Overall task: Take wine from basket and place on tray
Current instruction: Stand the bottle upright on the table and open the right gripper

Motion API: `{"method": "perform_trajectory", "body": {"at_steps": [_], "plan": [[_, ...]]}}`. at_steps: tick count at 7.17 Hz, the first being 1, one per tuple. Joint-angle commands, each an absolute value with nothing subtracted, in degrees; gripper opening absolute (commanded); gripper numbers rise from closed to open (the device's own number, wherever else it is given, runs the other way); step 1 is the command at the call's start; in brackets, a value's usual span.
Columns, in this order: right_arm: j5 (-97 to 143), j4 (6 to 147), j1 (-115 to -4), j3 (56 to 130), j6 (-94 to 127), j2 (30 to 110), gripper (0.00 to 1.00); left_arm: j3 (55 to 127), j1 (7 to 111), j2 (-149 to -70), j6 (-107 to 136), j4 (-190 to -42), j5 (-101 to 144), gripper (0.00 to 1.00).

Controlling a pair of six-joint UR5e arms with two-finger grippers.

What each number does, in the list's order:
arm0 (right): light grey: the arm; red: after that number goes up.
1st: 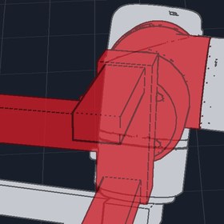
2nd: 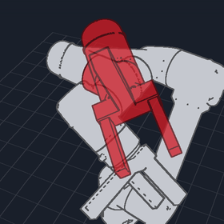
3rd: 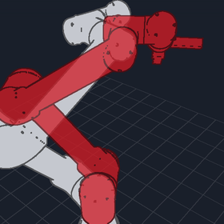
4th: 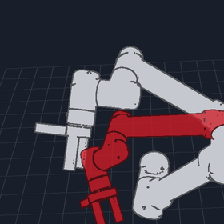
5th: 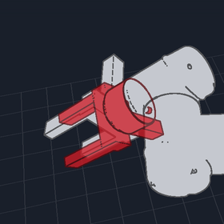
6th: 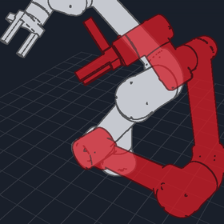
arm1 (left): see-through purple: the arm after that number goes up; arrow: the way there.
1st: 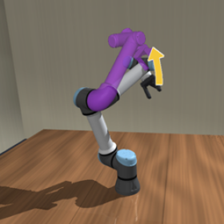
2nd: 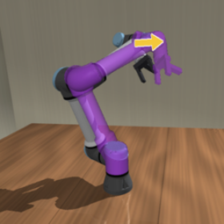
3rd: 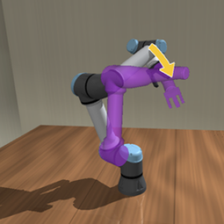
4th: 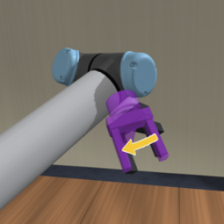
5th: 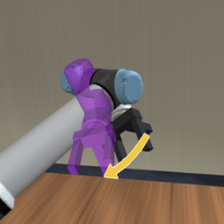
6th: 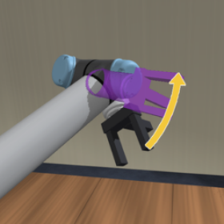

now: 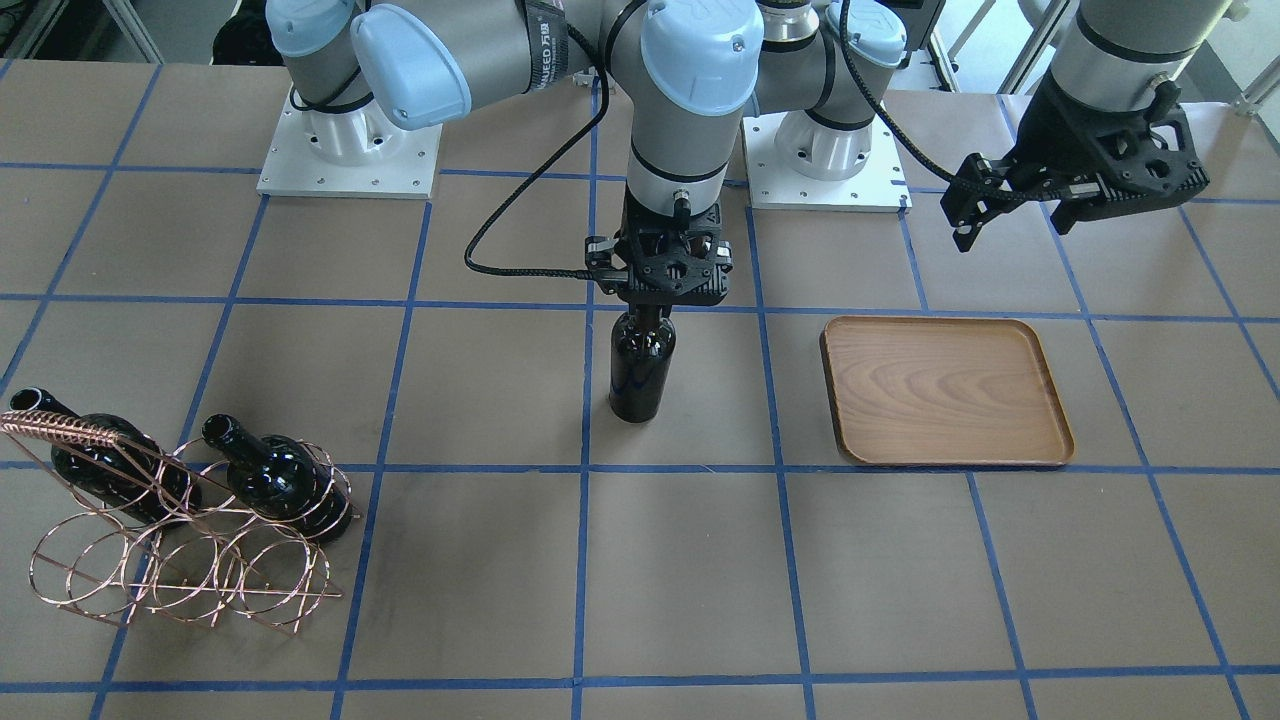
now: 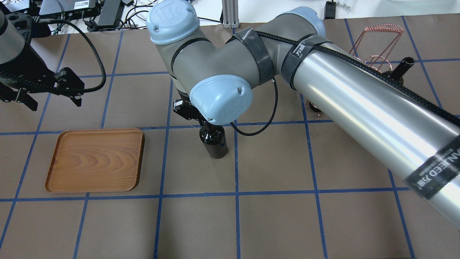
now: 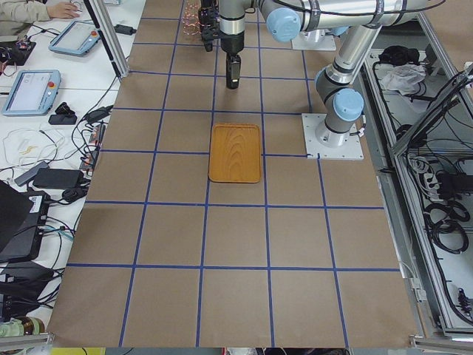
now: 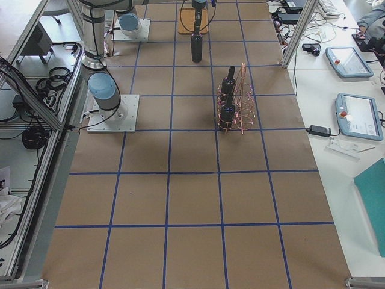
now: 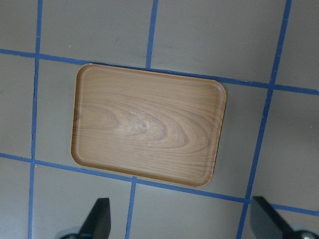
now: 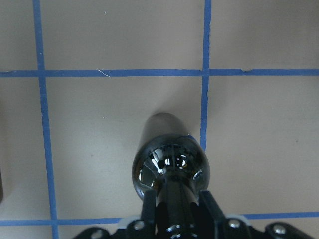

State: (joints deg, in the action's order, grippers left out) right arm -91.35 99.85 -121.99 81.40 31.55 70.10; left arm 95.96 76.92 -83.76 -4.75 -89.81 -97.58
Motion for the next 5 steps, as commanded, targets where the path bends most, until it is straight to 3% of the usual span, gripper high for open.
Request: {"method": "perform_trajectory", "body": {"at_steps": [1, 5], "plan": [[-90.45, 106.4, -121.91, 81.91, 31.9, 70.4, 1.0, 95.89, 77.43, -84.02, -4.75, -90.09, -97.56, 1.0], [-90.26, 104.52, -118.4, 81.04, 25.6, 75.48, 1.0, 95.98, 79.0, -84.37, -4.05, -89.3, -93.03, 1.0]]}}
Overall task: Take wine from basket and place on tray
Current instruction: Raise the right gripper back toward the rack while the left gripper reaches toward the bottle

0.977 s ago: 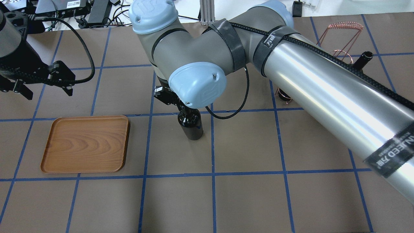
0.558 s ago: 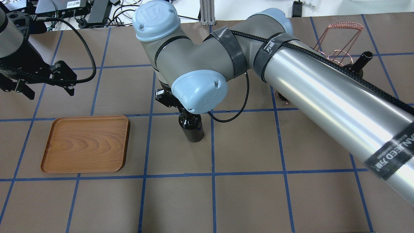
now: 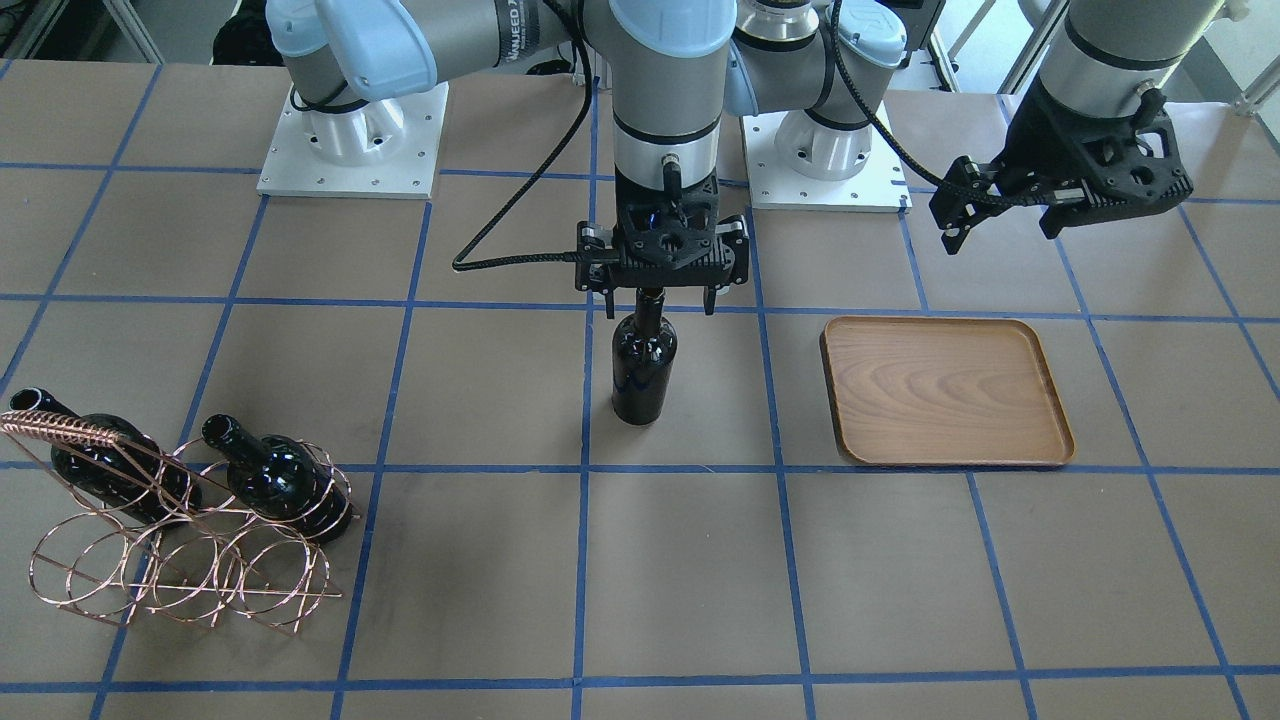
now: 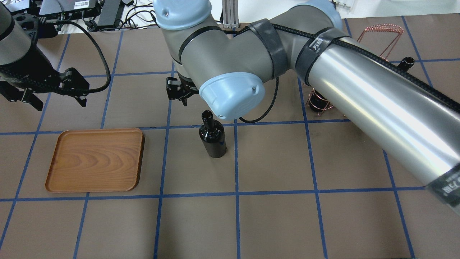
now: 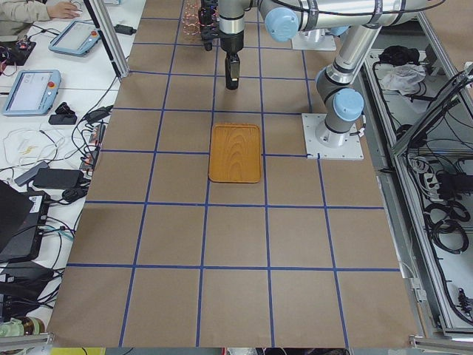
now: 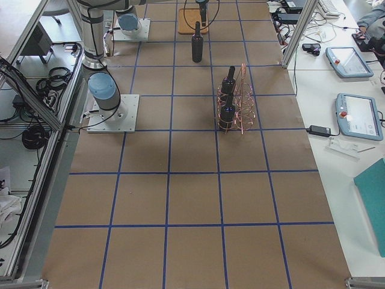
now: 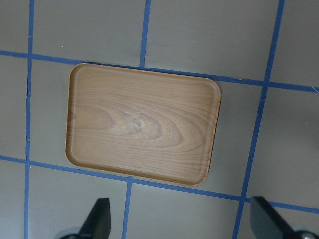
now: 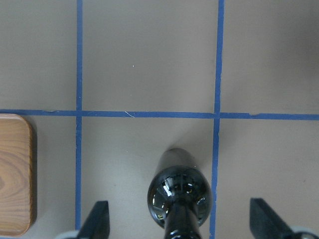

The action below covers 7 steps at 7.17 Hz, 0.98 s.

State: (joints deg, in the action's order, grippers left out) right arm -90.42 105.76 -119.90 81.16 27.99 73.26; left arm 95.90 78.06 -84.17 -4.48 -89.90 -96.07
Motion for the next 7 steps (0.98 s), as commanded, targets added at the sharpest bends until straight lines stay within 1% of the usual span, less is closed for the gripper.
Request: {"method": "perform_trajectory", "body": {"at_steps": [1, 4, 7], "plan": [[-90.52, 103.37, -115.52, 80.69, 20.01, 77.15, 1.0, 95.89, 81.97, -84.81, -3.43, -89.12, -92.47, 1.0], [-90.61, 94.33, -103.57, 80.77, 4.09, 83.31, 1.0, 95.98, 90.85, -86.22, 1.93, -89.03, -92.2, 1.0], [-91.23, 94.23, -98.19, 81.56, -3.25, 83.76, 1.0, 95.98, 98.94, -88.32, 7.02, -84.74, -91.93, 1.0]]}}
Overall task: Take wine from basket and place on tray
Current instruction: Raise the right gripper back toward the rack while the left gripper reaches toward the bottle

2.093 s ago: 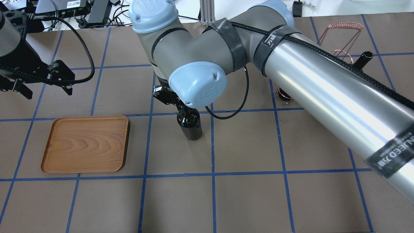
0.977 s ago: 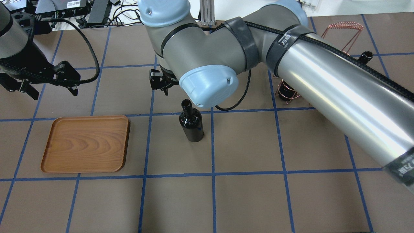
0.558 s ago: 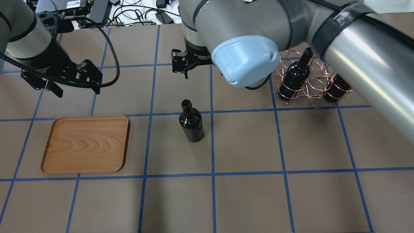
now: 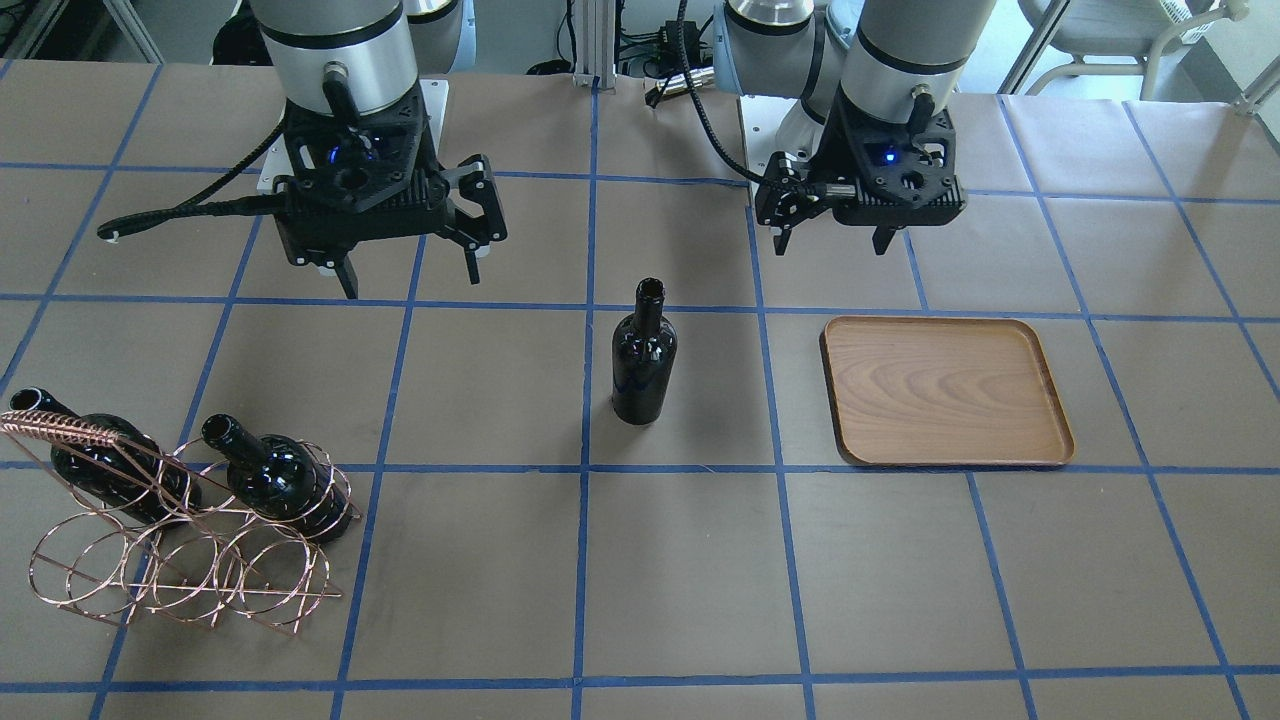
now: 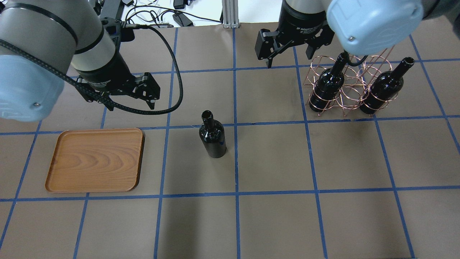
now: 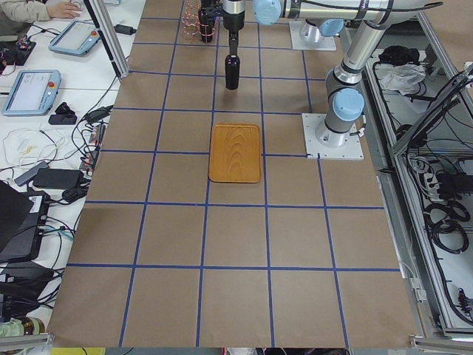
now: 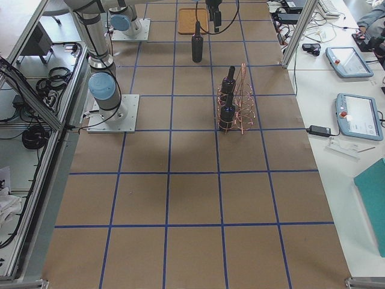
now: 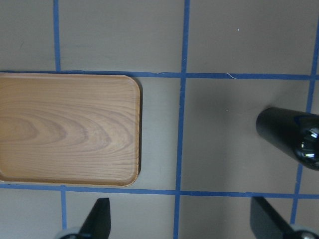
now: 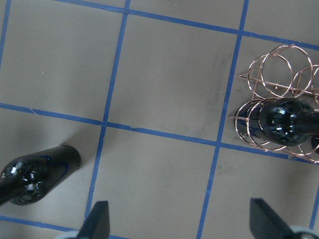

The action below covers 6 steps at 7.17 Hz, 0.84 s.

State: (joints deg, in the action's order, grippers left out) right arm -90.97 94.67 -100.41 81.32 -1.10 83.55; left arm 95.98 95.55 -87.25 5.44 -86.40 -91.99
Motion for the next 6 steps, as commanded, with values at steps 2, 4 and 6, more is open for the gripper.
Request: {"method": "perform_trajectory", "body": {"at_steps": [2, 4, 6], "plan": [[-91.59, 93.87, -93.45, 81.56, -7.19, 85.77, 1.0, 95.98, 104.3, -91.21, 10.54, -81.67, -91.85, 1.0], [-91.5, 90.3, -92.55, 81.65, -7.38, 86.23, 1.0, 95.98, 107.04, -93.94, 10.72, -76.92, -88.0, 1.0], [-91.23, 89.82, -92.99, 82.09, -6.42, 84.99, 1.0, 95.98, 108.89, -96.49, 10.81, -74.8, -87.71, 1.0]]}}
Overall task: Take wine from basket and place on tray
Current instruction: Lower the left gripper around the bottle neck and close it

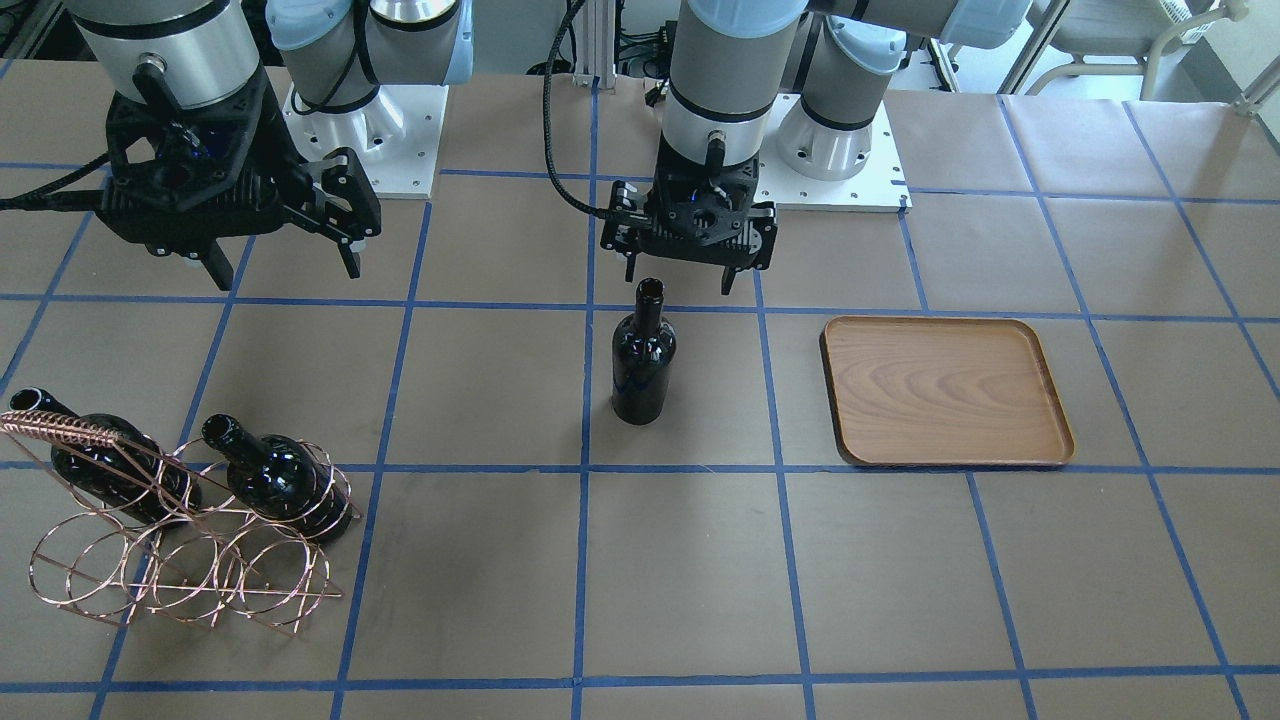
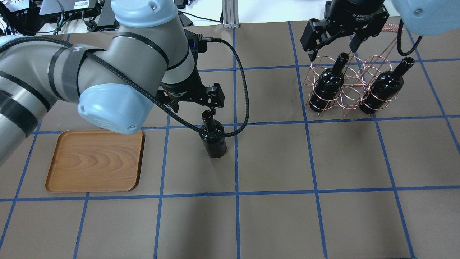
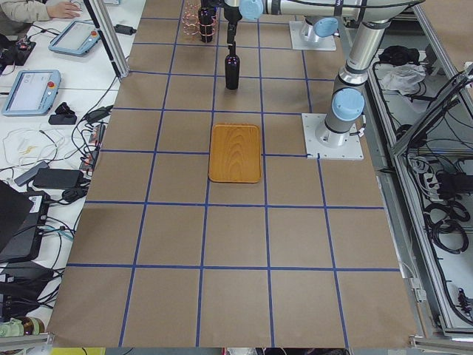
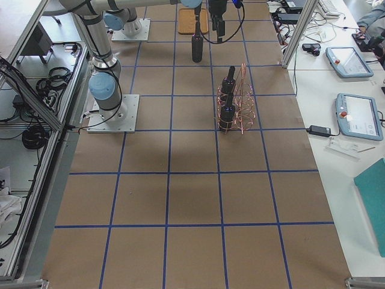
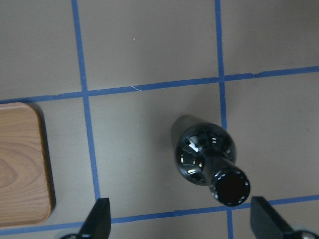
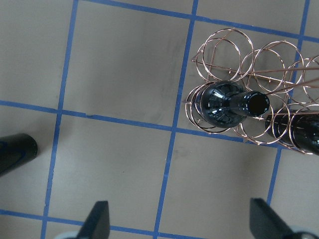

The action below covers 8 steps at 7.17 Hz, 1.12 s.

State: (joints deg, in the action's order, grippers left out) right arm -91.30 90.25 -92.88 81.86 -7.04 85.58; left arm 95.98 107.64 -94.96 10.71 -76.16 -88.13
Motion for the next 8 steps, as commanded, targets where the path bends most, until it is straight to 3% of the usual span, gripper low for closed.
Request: {"method": "perform_trajectory", "body": {"at_steps": [1, 3, 6, 8], "plan": [[-92.36, 89.39, -92.73, 82.09, -6.59, 85.16, 1.0, 95.98, 109.77, -97.37, 11.94, -74.88, -87.63, 1.0], [-91.76, 89.38, -92.55, 82.18, -6.59, 85.08, 1.0, 95.98, 110.04, -98.61, 11.17, -75.06, -87.71, 0.83], [-93.32, 88.34, -92.55, 82.44, -7.46, 84.99, 1.0, 96.76, 110.04, -98.88, 11.25, -76.11, -88.06, 0.83], [-93.16, 87.98, -92.72, 83.14, -6.68, 84.82, 1.0, 96.94, 110.04, -98.88, 11.25, -76.2, -87.98, 0.75]]}}
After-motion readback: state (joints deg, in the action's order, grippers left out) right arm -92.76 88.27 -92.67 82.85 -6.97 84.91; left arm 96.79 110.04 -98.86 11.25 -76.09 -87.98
